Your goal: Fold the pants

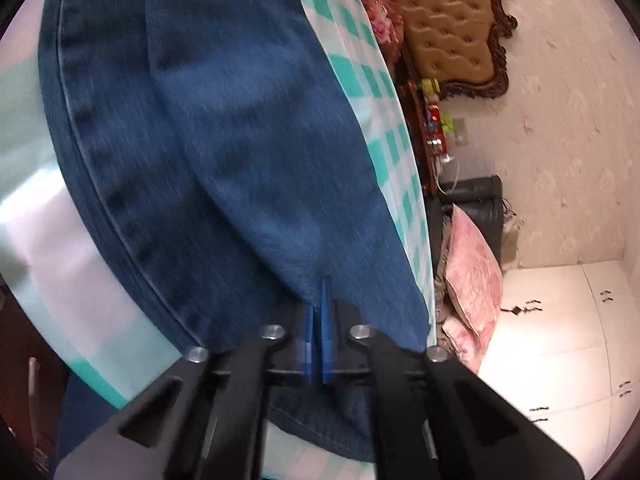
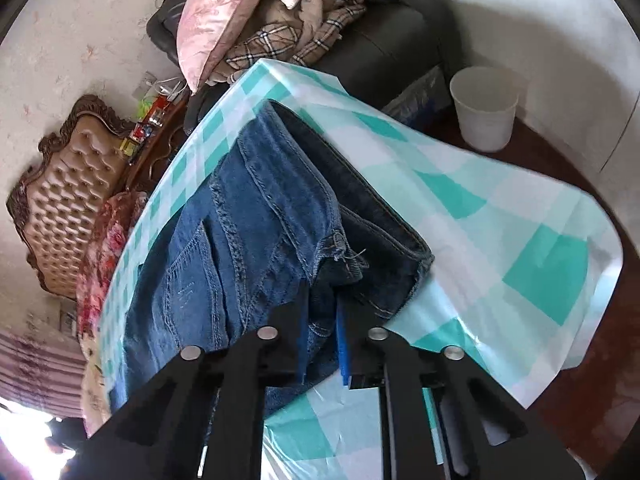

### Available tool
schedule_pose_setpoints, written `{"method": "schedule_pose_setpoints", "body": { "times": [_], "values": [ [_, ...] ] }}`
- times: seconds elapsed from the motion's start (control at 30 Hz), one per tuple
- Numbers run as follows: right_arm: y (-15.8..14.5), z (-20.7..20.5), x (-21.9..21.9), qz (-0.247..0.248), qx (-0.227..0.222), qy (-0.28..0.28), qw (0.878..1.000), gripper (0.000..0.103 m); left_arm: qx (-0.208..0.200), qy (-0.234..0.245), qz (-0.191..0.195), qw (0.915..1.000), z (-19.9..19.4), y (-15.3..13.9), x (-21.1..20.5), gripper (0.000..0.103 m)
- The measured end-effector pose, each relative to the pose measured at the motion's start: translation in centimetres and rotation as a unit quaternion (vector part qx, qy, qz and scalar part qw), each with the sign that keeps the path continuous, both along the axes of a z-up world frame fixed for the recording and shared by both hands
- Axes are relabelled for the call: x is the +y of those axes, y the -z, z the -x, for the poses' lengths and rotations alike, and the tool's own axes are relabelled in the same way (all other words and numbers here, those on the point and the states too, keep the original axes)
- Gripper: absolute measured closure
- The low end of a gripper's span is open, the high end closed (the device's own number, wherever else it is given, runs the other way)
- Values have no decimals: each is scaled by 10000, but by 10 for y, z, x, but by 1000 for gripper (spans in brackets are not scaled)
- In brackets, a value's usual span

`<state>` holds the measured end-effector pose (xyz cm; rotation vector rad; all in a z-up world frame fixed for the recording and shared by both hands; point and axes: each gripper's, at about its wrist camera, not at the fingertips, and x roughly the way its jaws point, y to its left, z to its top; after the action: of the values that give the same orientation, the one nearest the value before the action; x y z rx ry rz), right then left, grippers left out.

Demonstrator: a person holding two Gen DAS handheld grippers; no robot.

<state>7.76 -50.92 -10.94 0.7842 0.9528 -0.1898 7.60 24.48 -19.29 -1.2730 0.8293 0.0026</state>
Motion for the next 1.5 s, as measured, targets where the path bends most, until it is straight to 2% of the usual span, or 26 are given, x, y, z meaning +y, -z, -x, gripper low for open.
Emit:
{"method": "schedule_pose_setpoints", "body": {
  "times": [0.03, 0.1, 0.17, 0.2, 0.27, 0.33, 0.47, 0.53, 0.6, 0.73, 0.77, 0.8, 0.83, 0.87, 0.93, 0.97, 1.03, 1.1, 1.23, 1.33, 1.5],
  "values": [
    [-10, 1, 0, -3, -113, -18, 9999, 94, -49, 13, -128, 9999, 2, -11, 0, 101],
    [-39, 6, -1, 41, -420, -71, 9991, 95, -167, 153, -822, 9964, 10, -46, -12, 101],
    [-51, 9, -5, 272, -457, 1, 9986, 95, -186, 191, -1013, 9945, 23, -57, -18, 101],
    [-49, 7, -8, 396, -359, 14, 9986, 95, -95, 206, -990, 9948, 26, -53, -20, 101],
    [-32, 4, -14, 256, -93, 44, 9996, 95, 233, 281, -784, 9963, 31, -28, -22, 101],
    [-15, -2, -13, 344, 148, -86, 9993, 95, 363, 300, -605, 9971, 35, -8, -18, 93],
    [4, -7, -11, 545, 409, -104, 9976, 95, 245, -78, -480, 9985, 39, 5, 12, 87],
    [7, -7, -11, 539, 418, -74, 9976, 94, 179, -417, -510, 9977, 39, 6, 39, 78],
    [7, -7, -9, 557, 429, -73, 9975, 94, 157, -710, -425, 9964, 42, 10, 63, 76],
    [6, -8, -7, 605, 441, -94, 9971, 94, 192, -1070, -305, 9936, 35, 20, 116, 79],
    [4, -8, -5, 633, 449, -102, 9969, 94, 199, -1061, -294, 9937, 35, 22, 126, 85],
    [2, -9, -4, 666, 461, -113, 9966, 94, 281, -1052, -345, 9935, 31, 23, 133, 100],
    [-2, -10, -3, 672, 456, -114, 9966, 95, 397, -1040, -430, 9929, 31, 19, 138, 101],
    [-11, -8, -3, 680, 382, -119, 9969, 95, 326, -1021, -489, 9930, 33, 7, 138, 101],
    [-32, -2, -5, 669, 152, -157, 9975, 95, 226, -916, -1072, 9897, 39, -27, 126, 101],
    [-41, 1, -6, 723, 62, -175, 9972, 95, 280, -901, -1104, 9894, 38, -32, 121, 101],
    [-49, -1, -5, 983, 108, -235, 9948, 95, 634, -783, -947, 9904, 36, -11, 124, 101],
    [-41, -4, -8, 908, 285, -239, 9952, 95, 788, -850, -641, 9912, 44, 10, 128, 101],
    [-47, 2, -8, 865, 189, -262, 9957, 95, 639, -847, -830, 9909, 47, 0, 123, 101],
    [-46, 3, -3, 928, 195, -265, 9951, 95, 721, -847, -778, 9907, 44, 5, 126, 100],
    [3, -7, -2, 1250, 612, -431, 9893, 95, 646, -756, -984, 9902, 45, 6, 121, 100]
  ]
}}
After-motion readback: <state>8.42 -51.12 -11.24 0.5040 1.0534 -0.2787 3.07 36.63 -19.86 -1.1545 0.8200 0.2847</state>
